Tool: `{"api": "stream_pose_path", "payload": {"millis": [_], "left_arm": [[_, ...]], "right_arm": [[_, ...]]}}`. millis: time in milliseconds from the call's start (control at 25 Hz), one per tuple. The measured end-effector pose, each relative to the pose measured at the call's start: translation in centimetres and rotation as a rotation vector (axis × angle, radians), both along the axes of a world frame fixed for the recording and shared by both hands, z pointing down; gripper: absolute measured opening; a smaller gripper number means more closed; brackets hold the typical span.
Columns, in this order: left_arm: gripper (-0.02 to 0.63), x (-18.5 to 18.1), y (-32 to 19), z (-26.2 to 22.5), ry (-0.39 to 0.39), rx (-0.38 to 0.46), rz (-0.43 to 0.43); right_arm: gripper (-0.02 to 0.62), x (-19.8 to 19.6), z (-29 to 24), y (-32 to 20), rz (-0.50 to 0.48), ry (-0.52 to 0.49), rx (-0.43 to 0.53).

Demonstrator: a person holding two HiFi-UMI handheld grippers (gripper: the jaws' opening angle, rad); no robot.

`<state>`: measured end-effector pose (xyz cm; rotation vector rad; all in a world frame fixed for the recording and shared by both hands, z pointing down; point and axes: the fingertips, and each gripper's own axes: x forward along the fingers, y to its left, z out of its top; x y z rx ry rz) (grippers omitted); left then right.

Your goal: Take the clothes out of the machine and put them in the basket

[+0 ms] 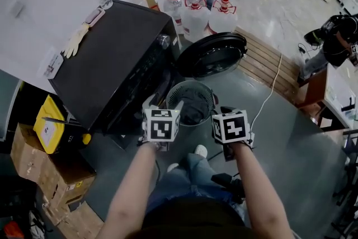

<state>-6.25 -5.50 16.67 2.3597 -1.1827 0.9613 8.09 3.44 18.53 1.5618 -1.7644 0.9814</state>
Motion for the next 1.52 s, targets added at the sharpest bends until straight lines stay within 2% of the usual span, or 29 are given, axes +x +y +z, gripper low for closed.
{"api": "stream_pose_path", "payload": {"millis": [240, 600, 840, 1200, 1360, 1520], "left_arm": [[0.368, -2.0, 0.7, -2.4, 0.03, 0.056, 0.033], [0.368, -7.0, 3.9, -5.9, 0.098, 0.119, 0.069], [0.368, -9.8, 7.0, -8.7, 0.116, 0.2, 0.111], [0.368, -12.5, 10.4, -14.8, 0.251, 0.387, 0.159], [0.368, -12.9, 11.4, -18.3, 0.304, 0.495, 0.204], [0.368, -13.4, 12.2, -21.9, 0.321, 0.629, 0.267]], "right_arm": [[0.137, -2.5, -2.4, 0.5, 0.036, -0.013, 0.07], [0.137, -6.2, -6.7, 3.8, 0.124, 0.014, 0.162], [0.137, -9.5, -10.4, 6.6, 0.126, 0.046, 0.3], [0.137, -12.6, -16.5, 10.4, 0.113, 0.118, 0.526], [0.137, -13.3, -19.0, 11.8, 0.119, 0.117, 0.616], [0.137, -13.9, -22.3, 12.4, 0.1, 0.16, 0.732]]}}
